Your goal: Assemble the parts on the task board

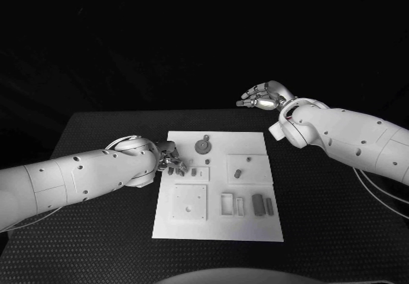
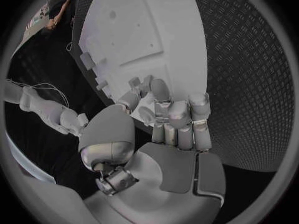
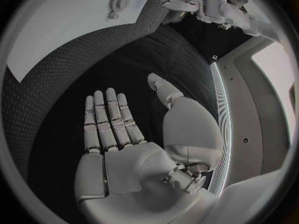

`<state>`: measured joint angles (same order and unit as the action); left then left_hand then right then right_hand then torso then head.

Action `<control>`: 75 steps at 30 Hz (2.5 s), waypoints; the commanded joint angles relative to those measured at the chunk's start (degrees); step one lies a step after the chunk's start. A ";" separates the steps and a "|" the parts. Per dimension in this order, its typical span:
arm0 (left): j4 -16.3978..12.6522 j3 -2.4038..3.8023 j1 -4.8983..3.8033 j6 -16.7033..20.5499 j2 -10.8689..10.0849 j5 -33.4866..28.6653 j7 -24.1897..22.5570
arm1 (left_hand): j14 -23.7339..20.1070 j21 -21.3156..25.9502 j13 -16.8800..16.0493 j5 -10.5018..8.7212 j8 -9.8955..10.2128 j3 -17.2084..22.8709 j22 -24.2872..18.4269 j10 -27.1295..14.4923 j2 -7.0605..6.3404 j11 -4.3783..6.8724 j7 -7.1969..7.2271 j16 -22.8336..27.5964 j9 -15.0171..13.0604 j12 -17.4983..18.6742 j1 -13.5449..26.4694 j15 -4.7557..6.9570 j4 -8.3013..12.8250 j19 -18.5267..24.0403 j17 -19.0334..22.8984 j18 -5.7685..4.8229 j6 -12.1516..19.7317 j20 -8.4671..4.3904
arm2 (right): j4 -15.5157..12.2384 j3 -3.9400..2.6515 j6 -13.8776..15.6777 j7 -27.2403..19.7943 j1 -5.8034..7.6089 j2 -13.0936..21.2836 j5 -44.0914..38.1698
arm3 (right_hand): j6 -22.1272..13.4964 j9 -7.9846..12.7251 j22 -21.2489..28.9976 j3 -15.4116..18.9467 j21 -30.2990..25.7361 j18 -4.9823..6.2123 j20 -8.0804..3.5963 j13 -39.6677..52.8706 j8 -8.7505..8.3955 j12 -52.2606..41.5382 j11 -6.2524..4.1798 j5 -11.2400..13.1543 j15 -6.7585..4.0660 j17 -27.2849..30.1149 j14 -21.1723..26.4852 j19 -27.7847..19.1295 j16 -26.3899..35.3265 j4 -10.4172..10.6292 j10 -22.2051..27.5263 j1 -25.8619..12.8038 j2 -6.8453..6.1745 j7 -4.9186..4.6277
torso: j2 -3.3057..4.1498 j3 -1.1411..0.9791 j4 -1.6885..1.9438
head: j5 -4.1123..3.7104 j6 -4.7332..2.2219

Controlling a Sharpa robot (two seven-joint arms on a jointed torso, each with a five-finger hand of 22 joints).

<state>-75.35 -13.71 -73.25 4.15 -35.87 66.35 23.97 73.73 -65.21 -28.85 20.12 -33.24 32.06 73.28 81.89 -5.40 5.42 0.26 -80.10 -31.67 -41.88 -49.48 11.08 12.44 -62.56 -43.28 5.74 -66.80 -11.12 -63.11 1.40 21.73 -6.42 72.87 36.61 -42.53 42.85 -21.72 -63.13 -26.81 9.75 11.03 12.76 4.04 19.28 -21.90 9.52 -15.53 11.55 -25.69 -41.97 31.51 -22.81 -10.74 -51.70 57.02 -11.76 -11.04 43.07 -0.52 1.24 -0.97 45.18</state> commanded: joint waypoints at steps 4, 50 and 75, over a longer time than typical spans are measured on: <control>-0.44 0.01 0.05 1.43 -0.04 -0.02 -0.35 | 0.06 -0.05 0.06 0.35 -0.38 1.75 0.06 -0.12 2.96 0.32 -0.21 -0.32 0.08 -0.26 -3.53 0.58 2.17 -0.47 0.08 0.99 -0.19 -3.96 | -0.10 -0.01 -0.65 -0.40 -0.09 0.08 -0.04 | -0.41 0.07 -0.06 -0.07 -0.40 -0.72 0.04 -0.07 0.30 0.20 0.48 -0.29 0.08 0.08 0.33 0.43 -0.36 0.34 0.08 -0.61 0.16 -1.14 | 0.01 0.02 0.03 | -0.12 0.13; -1.95 -0.03 0.86 5.79 -1.39 2.28 -1.67 | 0.22 -0.03 0.10 0.28 -0.35 1.76 -0.03 -0.21 2.96 0.57 -0.13 -0.29 0.14 -0.29 -3.66 0.81 2.14 -0.74 0.14 1.00 -0.20 -3.99 | -0.18 -0.01 -0.72 -0.36 -0.14 0.24 -0.01 | -0.43 0.10 -0.20 0.01 -0.60 -0.69 0.04 -0.06 0.36 0.20 0.48 -0.35 0.07 0.19 0.37 0.48 -0.46 0.40 0.08 -0.66 0.21 -1.14 | 0.01 -0.03 0.06 | 0.14 0.10; -1.08 -0.01 2.74 6.79 -1.12 3.67 -2.14 | 0.27 -0.01 0.12 0.27 -0.34 1.82 -0.07 -0.23 2.86 0.65 -0.09 -0.27 0.16 -0.30 -3.80 0.89 2.11 -0.85 0.16 1.02 -0.22 -4.02 | -0.20 -0.01 -0.84 -0.29 -0.26 0.29 0.01 | -0.44 0.12 -0.28 0.07 -0.71 -0.69 0.05 -0.06 0.39 0.20 0.48 -0.36 0.08 0.25 0.39 0.52 -0.51 0.47 0.07 -0.74 0.26 -1.16 | 0.02 0.02 0.04 | 0.02 0.16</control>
<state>-76.41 -13.51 -70.84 11.41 -37.09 69.55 22.06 73.67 -65.21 -28.82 20.25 -33.46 31.90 73.26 81.69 -5.50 5.62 0.26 -80.09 -31.46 -41.88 -49.86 11.31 12.60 -63.08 -43.19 5.73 -66.80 -11.42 -63.21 1.40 21.63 -6.40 72.64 36.89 -42.49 42.85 -21.69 -63.32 -26.65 9.30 11.03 12.76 4.05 19.28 -21.90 9.52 -15.53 11.55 -25.50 -41.97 31.51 -23.02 -10.59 -51.70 56.80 -11.53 -11.04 43.10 -0.52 1.24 -0.96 45.38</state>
